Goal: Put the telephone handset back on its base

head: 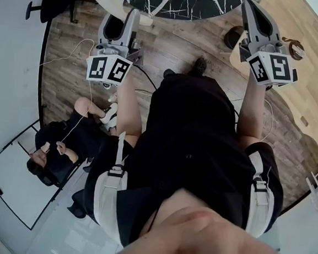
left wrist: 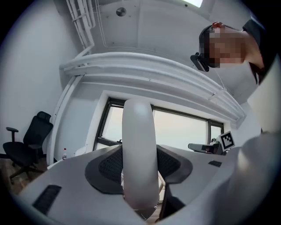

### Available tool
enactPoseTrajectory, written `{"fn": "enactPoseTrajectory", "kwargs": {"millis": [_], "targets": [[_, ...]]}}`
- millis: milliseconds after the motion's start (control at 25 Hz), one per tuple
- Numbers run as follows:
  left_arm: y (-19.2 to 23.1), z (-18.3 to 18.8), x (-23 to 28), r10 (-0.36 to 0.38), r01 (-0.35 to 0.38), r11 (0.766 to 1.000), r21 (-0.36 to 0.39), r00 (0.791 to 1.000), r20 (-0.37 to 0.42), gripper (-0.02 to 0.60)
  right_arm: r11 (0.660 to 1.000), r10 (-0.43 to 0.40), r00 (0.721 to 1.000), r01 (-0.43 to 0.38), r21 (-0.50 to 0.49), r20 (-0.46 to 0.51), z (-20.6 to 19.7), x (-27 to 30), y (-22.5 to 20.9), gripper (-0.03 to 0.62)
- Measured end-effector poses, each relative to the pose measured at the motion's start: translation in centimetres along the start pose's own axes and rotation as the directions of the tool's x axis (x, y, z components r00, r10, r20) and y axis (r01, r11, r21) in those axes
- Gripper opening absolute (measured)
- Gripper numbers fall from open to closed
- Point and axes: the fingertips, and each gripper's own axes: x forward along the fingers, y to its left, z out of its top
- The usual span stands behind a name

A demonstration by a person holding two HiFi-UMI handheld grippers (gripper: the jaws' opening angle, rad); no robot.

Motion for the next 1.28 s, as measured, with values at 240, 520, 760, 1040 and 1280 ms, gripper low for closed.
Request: {"fn": "enactPoseTrajectory", "kwargs": {"millis": [240, 520, 760, 1040, 1280], "targets": [[-0.6, -0.3, -0.7, -0.007, 0.007, 1.000, -0.005, 1.000, -0.002, 0.225, 1.000, 0.012, 1.000, -0.012, -0.011, -0.013, -0.4, -0.7, 0.5, 0.029], [-0.5, -0.2, -0.6, 0.008, -0.008, 1.000, -0.002, 1.000, 0.003, 0.225, 0.997, 0.080, 0.997, -0.080, 0.017, -0.002, 0.0, -0.7, 1.4, 0.029], [-0.7, -0.2, 0.3, 0.014, -0.014, 1.000, -0.007, 1.000, 0.003, 0.227, 0.998, 0.065, 0.998, -0.065, 0.023, 0.004, -0.1, -1.0, 0.3, 0.029], [-0.7, -1.0, 2.1, -0.012, 0.011, 1.000, -0.006, 1.000, -0.022, 0.227, 0.999, 0.040, 0.999, -0.041, 0.035, 0.007, -0.4, -0.7, -0.6, 0.029], [0.6, -1.0, 4.2, -0.054, 0.054, 0.998, -0.011, 0.998, -0.036, 0.225, 0.999, 0.003, 1.000, -0.003, 0.033, 0.006, -0.5, 1.2, -1.2, 0.029]]}}
